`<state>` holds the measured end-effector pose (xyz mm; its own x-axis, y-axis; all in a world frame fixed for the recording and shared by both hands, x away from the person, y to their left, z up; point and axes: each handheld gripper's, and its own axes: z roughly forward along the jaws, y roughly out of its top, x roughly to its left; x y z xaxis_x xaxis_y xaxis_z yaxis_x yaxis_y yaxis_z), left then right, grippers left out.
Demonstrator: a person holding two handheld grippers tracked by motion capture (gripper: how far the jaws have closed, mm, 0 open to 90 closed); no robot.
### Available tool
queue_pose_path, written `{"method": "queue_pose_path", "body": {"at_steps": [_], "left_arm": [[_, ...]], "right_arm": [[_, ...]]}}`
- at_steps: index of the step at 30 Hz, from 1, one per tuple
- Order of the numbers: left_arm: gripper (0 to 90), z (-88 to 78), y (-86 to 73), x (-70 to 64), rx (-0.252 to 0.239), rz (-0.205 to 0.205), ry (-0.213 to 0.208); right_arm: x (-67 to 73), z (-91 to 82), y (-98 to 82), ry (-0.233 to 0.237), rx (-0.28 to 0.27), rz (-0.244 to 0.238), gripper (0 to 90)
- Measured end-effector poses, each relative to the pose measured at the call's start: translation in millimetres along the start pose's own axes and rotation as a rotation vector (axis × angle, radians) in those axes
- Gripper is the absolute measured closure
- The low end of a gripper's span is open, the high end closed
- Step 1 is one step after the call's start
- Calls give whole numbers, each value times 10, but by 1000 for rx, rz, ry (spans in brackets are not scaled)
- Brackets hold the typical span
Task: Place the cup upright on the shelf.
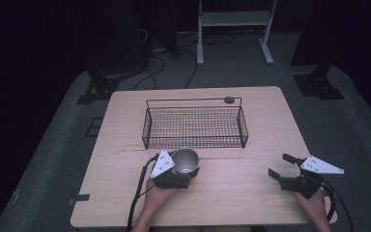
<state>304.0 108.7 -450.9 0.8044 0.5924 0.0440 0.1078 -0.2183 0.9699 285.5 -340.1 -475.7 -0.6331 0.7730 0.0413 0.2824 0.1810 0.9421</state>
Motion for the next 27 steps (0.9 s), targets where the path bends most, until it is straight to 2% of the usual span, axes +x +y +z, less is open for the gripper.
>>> {"method": "queue_pose_path", "body": {"at_steps": [8,16,27], "left_arm": [[123,-21,164,3,-41,12,-10],[123,-4,246,59,-43,10,-17],[124,23,389,101,-51,34,-18]], "right_arm": [[-1,-2,0,1,-1,1,129],[-3,-3,0,2,-3,2,129],[-6,-6,0,4,-5,4,129]]}}
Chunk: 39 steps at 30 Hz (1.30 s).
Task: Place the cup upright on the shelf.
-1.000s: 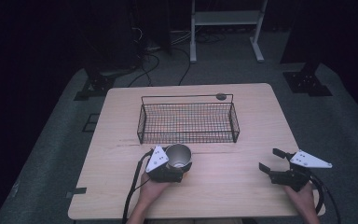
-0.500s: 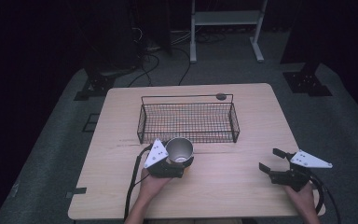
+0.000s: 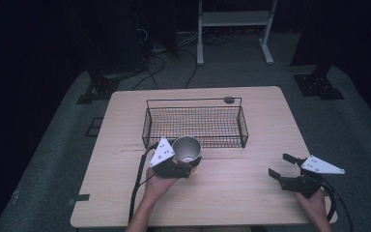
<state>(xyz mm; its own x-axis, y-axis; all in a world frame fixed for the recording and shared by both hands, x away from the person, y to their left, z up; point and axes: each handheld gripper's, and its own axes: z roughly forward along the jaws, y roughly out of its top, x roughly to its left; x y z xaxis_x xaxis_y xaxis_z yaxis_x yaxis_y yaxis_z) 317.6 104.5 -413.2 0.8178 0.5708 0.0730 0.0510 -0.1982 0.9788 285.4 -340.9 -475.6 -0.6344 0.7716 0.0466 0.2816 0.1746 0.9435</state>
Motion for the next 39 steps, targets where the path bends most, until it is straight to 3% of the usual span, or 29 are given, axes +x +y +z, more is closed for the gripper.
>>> {"method": "queue_pose_path", "body": {"at_steps": [22,39], "left_arm": [[124,87,303,158,-12,16,-21],[124,173,488,455,-34,-16,-20]], "right_arm": [[-2,-3,0,1,-1,5,129],[-1,-2,1,2,-2,5,129]]}}
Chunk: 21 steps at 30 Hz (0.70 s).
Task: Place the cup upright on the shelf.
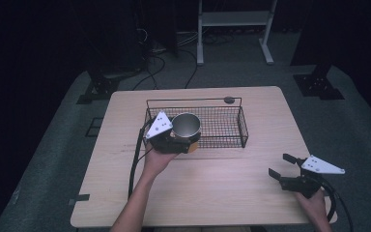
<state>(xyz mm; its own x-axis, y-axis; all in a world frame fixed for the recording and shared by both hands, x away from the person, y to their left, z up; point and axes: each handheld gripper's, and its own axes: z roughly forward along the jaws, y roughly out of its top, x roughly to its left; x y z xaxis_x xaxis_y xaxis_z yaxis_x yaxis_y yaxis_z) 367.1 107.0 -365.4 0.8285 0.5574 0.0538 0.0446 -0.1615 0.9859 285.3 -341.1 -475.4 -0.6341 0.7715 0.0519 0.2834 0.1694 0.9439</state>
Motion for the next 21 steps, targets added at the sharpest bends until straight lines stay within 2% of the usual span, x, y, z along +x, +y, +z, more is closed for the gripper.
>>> {"method": "queue_pose_path", "body": {"at_steps": [12,21], "left_arm": [[124,70,93,172,-21,-30,-6],[124,192,122,280,-3,-41,-15]], "right_arm": [[1,2,1,0,-1,-7,129],[0,2,0,-1,0,-2,129]]}}
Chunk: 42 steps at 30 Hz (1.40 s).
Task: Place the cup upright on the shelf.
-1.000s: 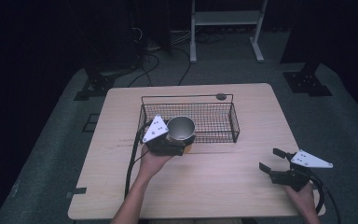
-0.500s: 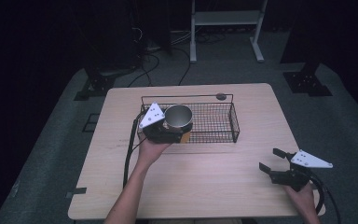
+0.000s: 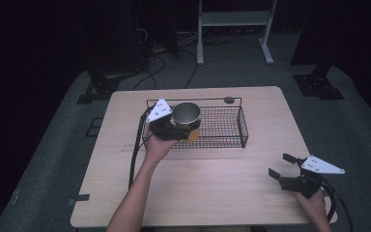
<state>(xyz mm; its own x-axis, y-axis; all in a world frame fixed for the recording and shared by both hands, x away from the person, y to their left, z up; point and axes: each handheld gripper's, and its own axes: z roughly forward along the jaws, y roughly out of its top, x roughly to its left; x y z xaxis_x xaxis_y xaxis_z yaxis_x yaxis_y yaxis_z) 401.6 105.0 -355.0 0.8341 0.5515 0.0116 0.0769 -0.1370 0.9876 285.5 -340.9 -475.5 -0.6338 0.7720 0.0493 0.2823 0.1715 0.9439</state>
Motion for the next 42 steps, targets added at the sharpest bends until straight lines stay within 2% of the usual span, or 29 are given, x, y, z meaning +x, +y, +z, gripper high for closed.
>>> {"method": "queue_pose_path", "body": {"at_steps": [12,27,31,35,42], "left_arm": [[124,190,53,75,18,8,-17],[124,348,110,264,36,-1,-46],[123,387,74,329,26,-18,-55],[123,431,33,401,48,-34,-64],[123,485,48,445,55,-25,-83]], "right_arm": [[-3,0,0,0,-1,2,129],[-3,3,0,-1,1,2,129],[-1,5,1,0,2,0,129],[1,9,1,-1,5,-4,130],[-1,9,2,-1,5,-3,129]]}}
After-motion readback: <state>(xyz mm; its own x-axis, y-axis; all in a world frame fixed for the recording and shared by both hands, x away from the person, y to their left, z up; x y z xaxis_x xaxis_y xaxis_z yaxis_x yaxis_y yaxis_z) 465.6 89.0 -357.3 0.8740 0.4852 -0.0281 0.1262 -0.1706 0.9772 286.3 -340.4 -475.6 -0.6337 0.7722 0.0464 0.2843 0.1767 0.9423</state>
